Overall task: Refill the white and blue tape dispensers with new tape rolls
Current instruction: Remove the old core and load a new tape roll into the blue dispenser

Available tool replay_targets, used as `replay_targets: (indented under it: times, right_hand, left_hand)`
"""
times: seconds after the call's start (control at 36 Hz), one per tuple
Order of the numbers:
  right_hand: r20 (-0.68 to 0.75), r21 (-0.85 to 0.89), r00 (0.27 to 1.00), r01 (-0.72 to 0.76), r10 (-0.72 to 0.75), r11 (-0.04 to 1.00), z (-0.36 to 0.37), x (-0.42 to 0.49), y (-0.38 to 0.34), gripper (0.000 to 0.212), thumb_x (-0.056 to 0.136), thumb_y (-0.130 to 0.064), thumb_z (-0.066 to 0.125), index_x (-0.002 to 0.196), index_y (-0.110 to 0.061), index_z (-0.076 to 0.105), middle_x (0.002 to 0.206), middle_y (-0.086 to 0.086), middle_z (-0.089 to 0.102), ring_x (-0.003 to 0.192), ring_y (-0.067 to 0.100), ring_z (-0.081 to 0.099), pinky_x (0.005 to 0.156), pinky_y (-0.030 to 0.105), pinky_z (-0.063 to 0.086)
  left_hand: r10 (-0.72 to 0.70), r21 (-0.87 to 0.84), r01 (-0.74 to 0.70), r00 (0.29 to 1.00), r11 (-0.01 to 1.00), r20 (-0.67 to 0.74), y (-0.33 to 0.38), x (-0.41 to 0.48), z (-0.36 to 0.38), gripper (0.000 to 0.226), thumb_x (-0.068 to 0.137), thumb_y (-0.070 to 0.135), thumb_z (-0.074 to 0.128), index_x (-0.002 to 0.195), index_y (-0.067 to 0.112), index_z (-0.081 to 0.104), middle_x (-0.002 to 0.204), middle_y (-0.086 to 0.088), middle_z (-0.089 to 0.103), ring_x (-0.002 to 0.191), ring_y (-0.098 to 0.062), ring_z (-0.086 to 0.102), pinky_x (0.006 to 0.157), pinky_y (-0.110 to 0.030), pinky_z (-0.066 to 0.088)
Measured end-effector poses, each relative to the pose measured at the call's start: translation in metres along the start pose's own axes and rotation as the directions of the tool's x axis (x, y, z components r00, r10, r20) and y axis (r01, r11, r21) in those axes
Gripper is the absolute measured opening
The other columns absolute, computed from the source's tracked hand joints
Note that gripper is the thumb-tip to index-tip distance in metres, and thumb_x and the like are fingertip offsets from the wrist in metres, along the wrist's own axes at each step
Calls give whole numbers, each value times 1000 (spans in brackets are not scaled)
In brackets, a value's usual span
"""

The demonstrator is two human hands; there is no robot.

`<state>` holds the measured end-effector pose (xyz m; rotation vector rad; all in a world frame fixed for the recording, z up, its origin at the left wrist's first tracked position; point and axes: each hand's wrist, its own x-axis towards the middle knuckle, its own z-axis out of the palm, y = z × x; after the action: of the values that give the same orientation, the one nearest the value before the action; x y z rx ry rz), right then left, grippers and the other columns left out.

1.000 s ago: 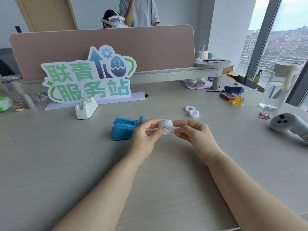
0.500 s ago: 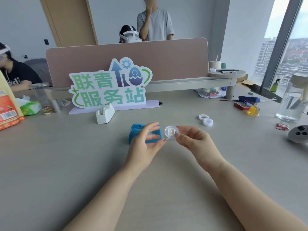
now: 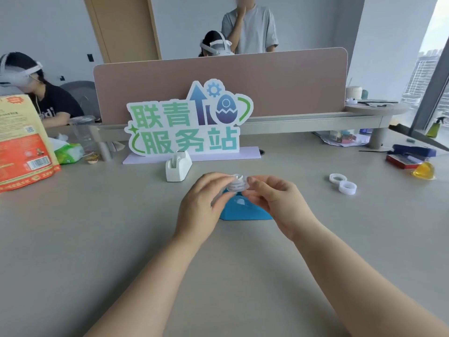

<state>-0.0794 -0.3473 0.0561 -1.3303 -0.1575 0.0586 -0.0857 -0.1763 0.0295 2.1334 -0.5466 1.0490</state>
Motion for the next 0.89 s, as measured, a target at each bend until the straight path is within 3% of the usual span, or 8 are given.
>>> replay_targets:
  times: [0.08,0.17,0.28,0.39,0.5,0.67,0.78,0.89]
  right_hand:
    - [-23,-212,997,61,-67,975,-3,4,-1,18,82,-26,70,95,-14,73,83,3,73,76,8,67,77,18,55]
    - [22,-391,995,98,-98,915,-4,11,-6,16,80,-25,72,95,-19,72,84,-2,73,69,3,64,71,20,52]
    - [103,-757,947,274,-306,593,-8,28,-12,23,81,-25,71,103,-23,68,98,-13,67,74,2,58,64,2,42]
    - [229,-793,930,350,-289,498,-8,37,-12,28,82,-24,70,110,-25,66,105,-14,66,84,2,59,68,-1,38]
    - [268,-768,922,379,-279,516,-9,40,-9,19,85,-21,67,103,-23,69,101,-12,70,86,-2,59,73,0,38]
    - [272,-729,908,410,-319,548,-9,41,-3,12,86,-20,65,97,-24,70,90,-19,66,82,-4,55,72,5,41]
    - [312,-775,900,427,-305,466,-9,41,2,13,84,-22,66,95,-28,71,91,-24,63,90,8,54,75,18,38]
    - [341,-796,884,453,-320,402,-10,41,3,14,84,-22,66,96,-29,71,92,-22,64,94,14,55,84,31,43]
  left_hand:
    - [-134,-156,136,991,978,26,-6,5,3,26,85,9,67,110,15,68,104,3,63,93,-8,64,85,-24,54]
    - [-259,-202,280,958,939,124,-10,17,1,24,85,10,67,109,15,68,105,2,67,93,-5,65,80,-12,49]
    - [-342,-211,386,914,898,218,-23,26,5,21,88,18,65,108,22,68,110,4,70,100,-7,65,84,-11,48]
    - [-367,-184,413,899,892,238,-34,22,9,21,88,24,65,108,27,69,109,9,71,100,-6,65,92,-32,52]
    - [-374,-175,419,896,891,239,-36,17,10,23,86,32,64,109,32,69,109,13,71,101,-6,65,91,-40,53]
    - [-383,-191,423,899,886,213,-34,14,8,24,90,29,62,113,32,67,110,15,68,103,0,61,91,-28,51]
    - [-381,-168,420,898,892,222,-33,6,9,25,91,30,59,115,31,64,107,20,64,101,6,58,88,-17,48]
    - [-362,-176,424,883,888,297,-36,1,12,51,75,59,59,120,35,60,114,27,60,108,1,59,95,-22,47]
